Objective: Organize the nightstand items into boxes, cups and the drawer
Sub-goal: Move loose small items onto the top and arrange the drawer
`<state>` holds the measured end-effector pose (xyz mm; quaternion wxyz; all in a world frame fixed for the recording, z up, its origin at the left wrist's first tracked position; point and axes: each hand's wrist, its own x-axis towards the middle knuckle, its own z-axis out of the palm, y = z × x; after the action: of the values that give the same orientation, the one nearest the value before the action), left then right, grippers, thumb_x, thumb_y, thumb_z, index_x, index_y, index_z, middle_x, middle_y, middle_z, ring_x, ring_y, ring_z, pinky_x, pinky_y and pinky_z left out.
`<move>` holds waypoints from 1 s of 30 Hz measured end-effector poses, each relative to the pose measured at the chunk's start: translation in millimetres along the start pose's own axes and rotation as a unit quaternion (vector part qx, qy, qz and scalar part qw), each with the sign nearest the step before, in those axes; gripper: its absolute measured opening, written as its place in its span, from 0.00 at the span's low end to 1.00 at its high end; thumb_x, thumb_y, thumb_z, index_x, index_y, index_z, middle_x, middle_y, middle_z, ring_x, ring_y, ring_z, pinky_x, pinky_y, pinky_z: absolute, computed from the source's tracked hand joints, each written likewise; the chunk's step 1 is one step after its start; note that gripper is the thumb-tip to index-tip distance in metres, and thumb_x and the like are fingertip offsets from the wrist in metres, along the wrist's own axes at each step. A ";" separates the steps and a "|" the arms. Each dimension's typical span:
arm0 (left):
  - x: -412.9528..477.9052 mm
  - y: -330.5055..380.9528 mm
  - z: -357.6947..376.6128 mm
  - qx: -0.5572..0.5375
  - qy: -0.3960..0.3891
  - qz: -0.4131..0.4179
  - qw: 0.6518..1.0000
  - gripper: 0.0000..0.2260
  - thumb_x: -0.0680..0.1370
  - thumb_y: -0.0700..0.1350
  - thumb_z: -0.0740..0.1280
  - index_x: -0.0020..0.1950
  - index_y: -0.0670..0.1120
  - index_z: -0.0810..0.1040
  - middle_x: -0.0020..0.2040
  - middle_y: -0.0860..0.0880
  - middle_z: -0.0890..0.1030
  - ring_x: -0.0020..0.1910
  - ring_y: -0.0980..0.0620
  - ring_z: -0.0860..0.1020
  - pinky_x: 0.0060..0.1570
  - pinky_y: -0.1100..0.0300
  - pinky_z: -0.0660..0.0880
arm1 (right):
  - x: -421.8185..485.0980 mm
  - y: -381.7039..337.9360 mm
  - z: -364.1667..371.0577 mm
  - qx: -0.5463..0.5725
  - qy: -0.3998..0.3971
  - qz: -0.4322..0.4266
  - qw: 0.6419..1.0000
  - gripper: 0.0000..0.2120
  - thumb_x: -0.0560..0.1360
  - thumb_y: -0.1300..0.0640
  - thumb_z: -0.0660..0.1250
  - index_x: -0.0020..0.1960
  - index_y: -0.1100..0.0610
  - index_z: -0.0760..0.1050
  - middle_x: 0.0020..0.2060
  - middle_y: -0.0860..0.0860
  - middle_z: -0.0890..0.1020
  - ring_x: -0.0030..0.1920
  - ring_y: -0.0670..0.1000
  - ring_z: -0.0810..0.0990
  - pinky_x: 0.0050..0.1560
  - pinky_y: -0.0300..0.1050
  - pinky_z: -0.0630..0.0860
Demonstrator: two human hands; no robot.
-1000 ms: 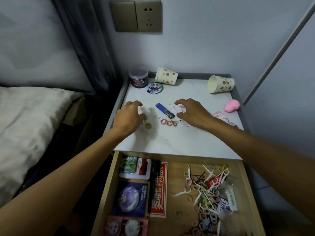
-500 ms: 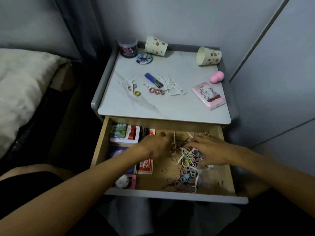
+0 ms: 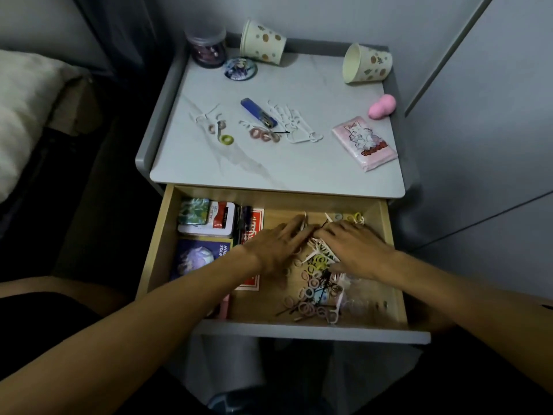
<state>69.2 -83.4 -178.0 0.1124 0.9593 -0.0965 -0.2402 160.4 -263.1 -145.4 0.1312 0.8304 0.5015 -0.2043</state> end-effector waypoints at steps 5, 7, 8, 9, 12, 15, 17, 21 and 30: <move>13.6 -5.9 -7.1 -0.018 0.055 0.015 0.998 0.45 0.75 0.46 0.73 0.82 0.50 0.46 0.80 0.42 0.48 0.72 0.39 0.66 0.59 0.51 0.75 | 11.2 19.1 -1.3 0.035 0.004 0.026 0.999 0.31 0.73 0.50 0.72 0.72 0.51 0.62 0.67 0.53 0.73 0.66 0.55 0.73 0.65 0.53 0.72; 16.3 -4.9 -5.6 -0.019 0.078 0.013 0.997 0.37 0.78 0.43 0.69 0.81 0.50 0.51 0.78 0.42 0.53 0.67 0.39 0.72 0.58 0.52 0.75 | 13.6 25.9 -0.2 0.034 0.003 0.028 0.999 0.28 0.74 0.49 0.70 0.70 0.51 0.67 0.66 0.53 0.73 0.67 0.54 0.72 0.66 0.52 0.71; 16.7 -3.5 -4.0 -0.032 0.082 0.006 0.996 0.36 0.78 0.42 0.69 0.81 0.50 0.52 0.78 0.42 0.54 0.65 0.39 0.74 0.59 0.51 0.75 | 14.6 27.6 0.6 0.031 0.000 0.027 0.999 0.26 0.74 0.49 0.69 0.69 0.51 0.69 0.66 0.53 0.73 0.67 0.54 0.72 0.65 0.52 0.72; 16.7 -1.9 -1.3 -0.051 0.080 -0.001 0.995 0.35 0.79 0.41 0.68 0.80 0.49 0.53 0.78 0.42 0.56 0.64 0.39 0.75 0.61 0.50 0.74 | 15.1 28.1 1.8 0.030 -0.003 0.027 0.999 0.25 0.74 0.49 0.69 0.69 0.52 0.70 0.65 0.53 0.74 0.66 0.54 0.72 0.64 0.52 0.73; 7.8 10.0 1.4 -0.149 0.071 -0.024 0.986 0.32 0.79 0.42 0.68 0.79 0.49 0.56 0.76 0.42 0.62 0.65 0.38 0.75 0.66 0.49 0.72 | 15.7 28.1 4.0 0.030 -0.015 0.029 0.999 0.24 0.76 0.51 0.68 0.70 0.55 0.68 0.66 0.54 0.72 0.66 0.55 0.73 0.63 0.52 0.74; -3.8 30.5 4.7 -0.255 0.044 -0.083 0.962 0.38 0.76 0.51 0.73 0.78 0.49 0.55 0.75 0.43 0.62 0.68 0.40 0.72 0.67 0.49 0.71 | 17.1 28.4 2.9 0.033 -0.029 0.027 0.999 0.24 0.77 0.52 0.67 0.70 0.57 0.66 0.69 0.55 0.70 0.67 0.56 0.72 0.64 0.52 0.73; -7.2 44.6 8.0 -0.259 0.014 -0.121 0.958 0.47 0.70 0.59 0.76 0.79 0.47 0.52 0.75 0.43 0.59 0.68 0.39 0.71 0.66 0.47 0.72 | 18.3 28.8 1.8 0.036 -0.037 0.027 0.998 0.23 0.79 0.52 0.65 0.71 0.57 0.65 0.70 0.55 0.69 0.68 0.56 0.71 0.62 0.52 0.73; -1.7 64.9 17.2 -0.141 0.021 -0.148 0.979 0.49 0.66 0.61 0.78 0.74 0.41 0.55 0.69 0.39 0.63 0.62 0.38 0.74 0.59 0.48 0.74 | 15.7 26.0 -0.2 0.044 -0.024 0.034 0.998 0.22 0.79 0.53 0.65 0.70 0.59 0.64 0.68 0.53 0.67 0.63 0.55 0.73 0.58 0.51 0.73; 13.8 57.0 8.6 -0.195 0.080 -0.134 0.968 0.14 0.78 0.44 0.70 0.61 0.42 0.76 0.56 0.42 0.81 0.54 0.43 0.80 0.51 0.55 0.75 | 13.7 27.6 -4.8 0.074 0.050 0.055 0.994 0.20 0.77 0.62 0.66 0.65 0.58 0.64 0.53 0.55 0.81 0.52 0.57 0.81 0.43 0.45 0.67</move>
<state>69.6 -142.6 -176.6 0.2719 0.9391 0.0907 -0.1893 191.5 -263.2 -147.3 0.0549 0.8736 0.4441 -0.1915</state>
